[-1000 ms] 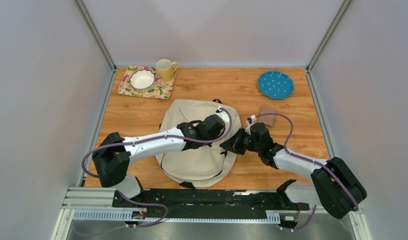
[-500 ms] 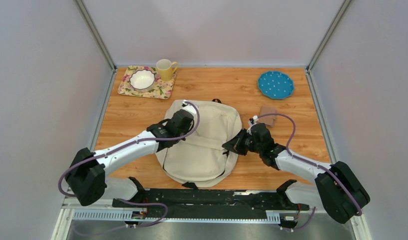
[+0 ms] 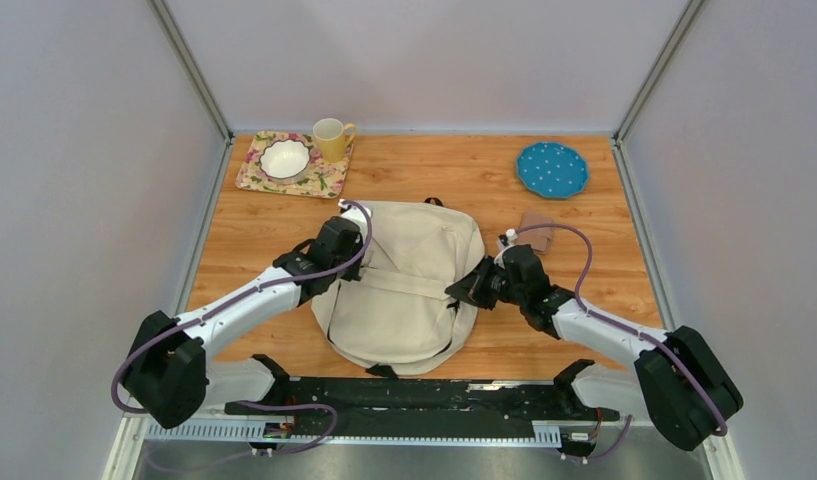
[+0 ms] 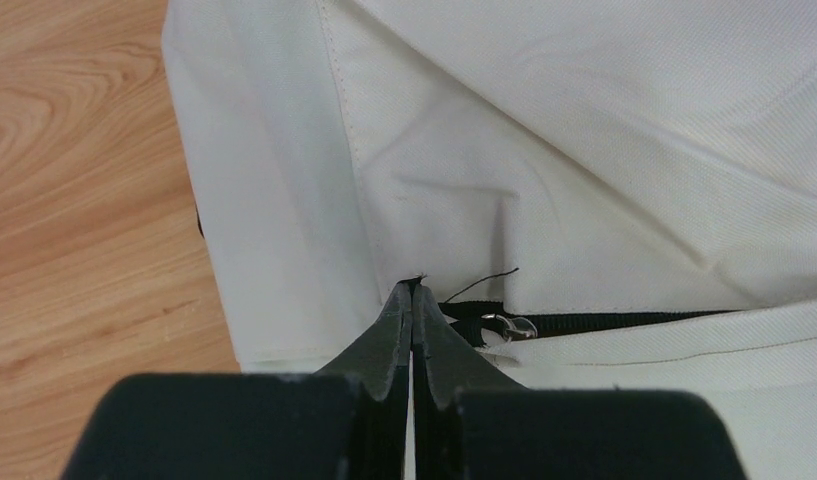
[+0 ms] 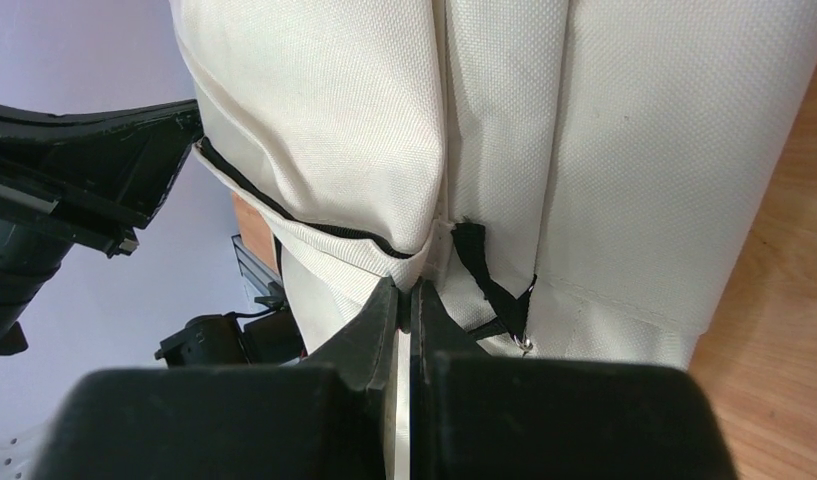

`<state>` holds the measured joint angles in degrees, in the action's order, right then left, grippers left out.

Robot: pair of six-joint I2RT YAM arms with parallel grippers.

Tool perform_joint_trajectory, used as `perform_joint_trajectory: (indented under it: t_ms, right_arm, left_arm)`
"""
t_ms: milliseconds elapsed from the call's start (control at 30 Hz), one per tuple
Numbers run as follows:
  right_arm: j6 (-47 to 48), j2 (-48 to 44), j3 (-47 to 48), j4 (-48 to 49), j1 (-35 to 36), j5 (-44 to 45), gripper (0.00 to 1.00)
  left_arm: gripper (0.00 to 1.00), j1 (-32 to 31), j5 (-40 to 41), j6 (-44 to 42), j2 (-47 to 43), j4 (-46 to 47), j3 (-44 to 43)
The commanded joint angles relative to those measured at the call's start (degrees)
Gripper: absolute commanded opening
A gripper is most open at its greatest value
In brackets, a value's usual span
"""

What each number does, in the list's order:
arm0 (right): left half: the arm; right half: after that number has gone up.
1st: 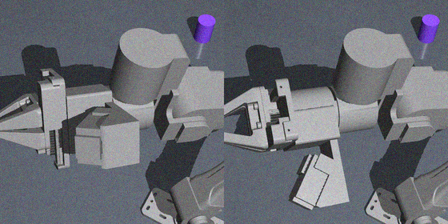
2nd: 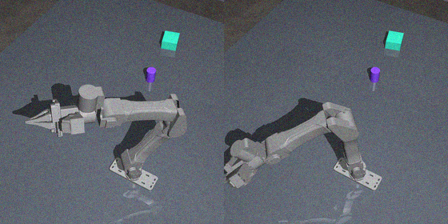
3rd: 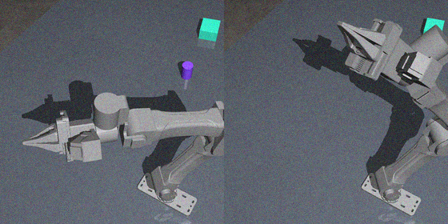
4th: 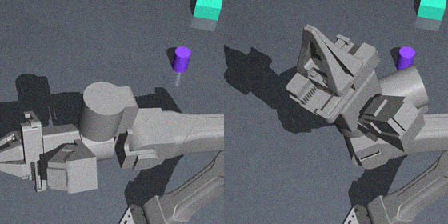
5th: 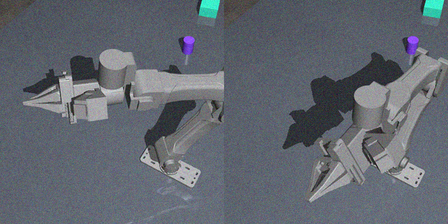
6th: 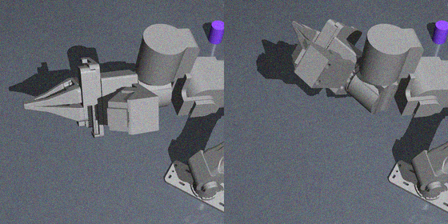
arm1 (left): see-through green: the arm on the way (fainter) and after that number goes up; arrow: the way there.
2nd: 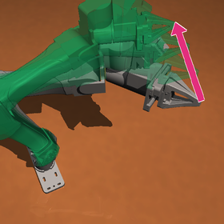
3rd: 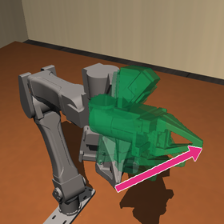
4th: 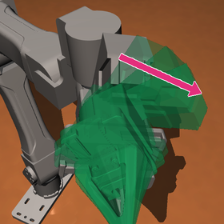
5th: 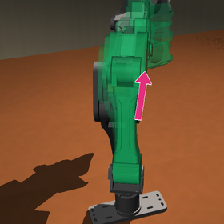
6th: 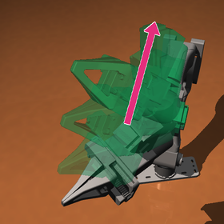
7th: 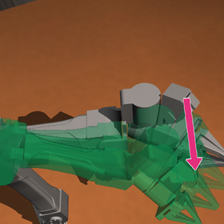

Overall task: Pack the student bag
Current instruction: Unzip the student bag at the center of the board.

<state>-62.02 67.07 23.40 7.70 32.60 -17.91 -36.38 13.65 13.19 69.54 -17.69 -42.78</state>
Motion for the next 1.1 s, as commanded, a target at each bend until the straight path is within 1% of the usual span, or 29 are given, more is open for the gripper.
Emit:
perform_joint_trajectory:
  t_ms: [0,67,233,333,467,533,567,633,667,700,733,767,833,867,933,967,1067]
  right_arm:
    - [2.69,-3.08,1.74,-2.69,-0.52,1.04,0.0]
    - [2.96,-3.7,2.09,-3.4,-0.61,0.6,0.0]
    - [3.48,-5.72,2.53,-4.89,-0.61,0.42,0.0]
    - [3.48,-6.33,2.7,-5.33,-0.61,0.33,0.0]
    - [3.48,-6.25,2.79,-5.59,-0.61,0.07,0.0]
    - [3.66,-6.07,2.97,-5.68,-0.52,-0.1,0.0]
    - [3.66,-5.98,2.97,-5.68,-0.52,-0.28,0.0]
    - [3.66,-5.98,3.06,-5.42,-0.61,-0.63,0.0]
    - [3.66,-6.16,3.06,-5.42,-0.52,-0.72,0.01]
    - [3.66,-6.25,3.06,-5.42,-0.52,-0.72,0.01]
    - [3.75,-6.33,3.14,-5.42,-0.52,-0.72,0.01]
    - [3.75,-6.68,3.23,-5.51,-0.52,-0.72,0.02]
    - [3.84,-7.21,3.32,-5.94,-0.52,-0.63,0.04]
    - [3.92,-7.65,3.41,-6.12,-0.61,-0.55,0.07]
    - [4.27,-8.18,3.58,-7.0,-0.52,-0.37,0.11]
    - [4.54,-8.79,3.76,-7.44,-0.52,-0.2,0.11]
    - [5.15,-10.11,4.29,-9.63,-0.52,0.42,0.15]
  left_arm:
    - [0.0,1.92,-2.04,6.04,1.83,0.29,1.3]
    - [0.0,2.8,-3.1,7.46,2.09,1.43,1.65]
    - [0.1,5.7,-4.68,9.13,2.09,5.03,1.57]
    - [0.18,6.93,-5.04,8.7,3.14,5.13,-0.36]
    - [0.18,7.55,-3.72,7.29,3.5,6.09,-1.25]
    - [0.22,7.64,-2.67,6.06,3.24,6.96,-1.34]
    - [0.26,7.64,-2.4,5.62,3.15,7.41,-1.16]
    - [0.31,7.82,-1.26,4.83,2.8,7.94,-1.16]
    - [0.35,7.9,-1.08,4.48,2.71,8.11,-1.33]
    - [0.36,8.08,-0.82,3.87,2.45,8.11,-1.25]
    - [0.38,8.08,-0.64,3.77,2.36,8.03,-1.42]
    - [0.43,8.17,-0.21,3.69,2.27,7.85,-1.6]
    - [0.48,8.52,0.94,3.68,1.66,6.97,-1.69]
    - [0.56,8.52,1.29,3.68,1.31,6.8,-1.6]
    - [0.64,8.78,2.34,3.95,-0.1,6.09,-1.51]
    - [0.7,8.78,2.69,4.04,-0.71,6.0,-1.25]
    - [0.72,8.96,1.3,4.91,-3.0,5.21,-0.72]
